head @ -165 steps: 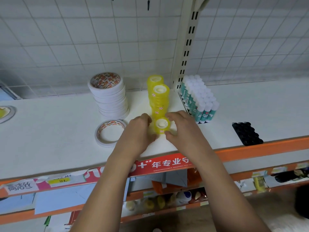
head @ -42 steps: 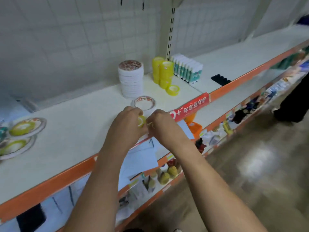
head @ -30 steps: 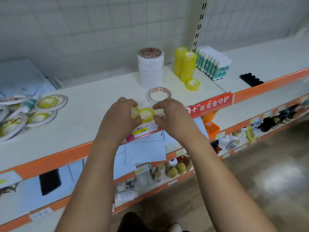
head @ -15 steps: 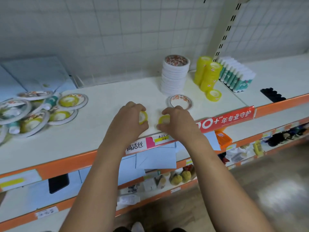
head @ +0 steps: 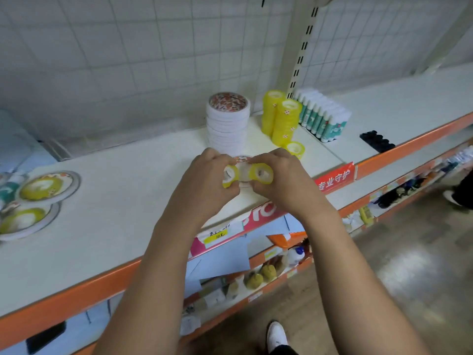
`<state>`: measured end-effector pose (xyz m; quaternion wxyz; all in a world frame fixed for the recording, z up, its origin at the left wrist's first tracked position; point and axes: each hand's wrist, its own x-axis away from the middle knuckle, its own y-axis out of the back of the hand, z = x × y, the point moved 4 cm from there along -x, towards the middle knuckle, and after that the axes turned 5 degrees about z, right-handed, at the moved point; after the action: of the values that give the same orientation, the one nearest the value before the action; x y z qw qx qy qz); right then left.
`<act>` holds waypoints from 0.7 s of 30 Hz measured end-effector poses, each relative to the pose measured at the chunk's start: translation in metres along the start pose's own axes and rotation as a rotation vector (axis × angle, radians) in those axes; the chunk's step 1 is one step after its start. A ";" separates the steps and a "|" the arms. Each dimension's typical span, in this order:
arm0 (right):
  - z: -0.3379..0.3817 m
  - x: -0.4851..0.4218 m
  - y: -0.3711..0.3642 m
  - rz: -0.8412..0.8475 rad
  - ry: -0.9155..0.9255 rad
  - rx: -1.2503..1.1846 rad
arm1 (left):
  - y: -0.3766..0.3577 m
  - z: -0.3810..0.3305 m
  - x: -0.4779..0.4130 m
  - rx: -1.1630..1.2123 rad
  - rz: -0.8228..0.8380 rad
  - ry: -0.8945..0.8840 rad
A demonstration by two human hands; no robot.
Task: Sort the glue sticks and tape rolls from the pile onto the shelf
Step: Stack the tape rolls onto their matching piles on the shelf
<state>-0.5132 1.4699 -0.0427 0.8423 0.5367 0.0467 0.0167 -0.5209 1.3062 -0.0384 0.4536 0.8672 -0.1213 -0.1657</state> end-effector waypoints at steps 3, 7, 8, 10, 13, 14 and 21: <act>-0.030 -0.009 0.015 -0.050 0.000 -0.014 | -0.012 -0.020 -0.023 0.010 0.019 -0.042; -0.072 -0.030 0.030 -0.067 -0.025 -0.049 | -0.034 -0.045 -0.056 0.040 -0.009 -0.030; -0.083 -0.036 0.033 -0.070 -0.029 -0.059 | -0.040 -0.051 -0.064 0.039 -0.010 -0.025; -0.102 -0.047 0.039 -0.082 -0.028 -0.081 | -0.052 -0.060 -0.079 0.024 -0.011 -0.004; -0.124 -0.063 0.042 -0.079 0.006 -0.148 | -0.066 -0.067 -0.096 0.004 -0.033 0.042; -0.129 -0.069 0.041 -0.068 0.028 -0.159 | -0.069 -0.069 -0.101 -0.004 -0.044 0.053; -0.148 -0.090 0.026 0.029 0.165 -0.199 | -0.088 -0.075 -0.119 -0.012 -0.126 0.169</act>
<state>-0.6164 1.6070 -0.0760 0.8843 0.4480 0.1063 0.0773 -0.5945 1.4541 -0.0504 0.4558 0.8814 -0.0268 -0.1207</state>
